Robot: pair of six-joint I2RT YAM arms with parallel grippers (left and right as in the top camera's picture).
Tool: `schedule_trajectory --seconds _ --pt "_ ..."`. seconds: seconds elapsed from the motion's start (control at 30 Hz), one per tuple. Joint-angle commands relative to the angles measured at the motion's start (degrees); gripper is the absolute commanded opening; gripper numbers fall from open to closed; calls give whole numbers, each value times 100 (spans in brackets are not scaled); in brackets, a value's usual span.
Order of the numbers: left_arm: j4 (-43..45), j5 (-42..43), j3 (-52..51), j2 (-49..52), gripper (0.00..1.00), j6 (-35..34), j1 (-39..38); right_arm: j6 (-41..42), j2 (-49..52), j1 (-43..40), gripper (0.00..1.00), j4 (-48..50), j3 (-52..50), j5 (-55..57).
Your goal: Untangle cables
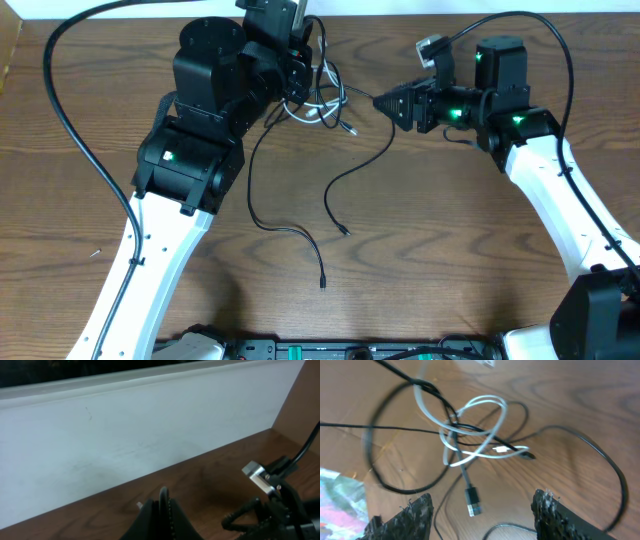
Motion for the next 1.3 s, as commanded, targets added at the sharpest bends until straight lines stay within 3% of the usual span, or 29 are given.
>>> schedule_trajectory --seconds 0.0,0.2,0.57,0.9,1.03,1.27 --pt "50 31 15 13 8 -155 15 267 -90 120 60 273 79 -459" --pt "26 31 15 17 7 -155 15 501 -90 564 61 835 79 -22" --pt "11 31 15 17 8 -179 15 634 -57 1045 57 879 79 1305" --pt "-11 31 15 17 7 -177 15 791 -57 1008 51 678 79 1792" --pt "-7 33 15 17 7 -179 15 267 -2 984 52 479 68 2249" --pt "-4 33 15 17 7 -264 15 -459 413 1060 55 669 68 1891"
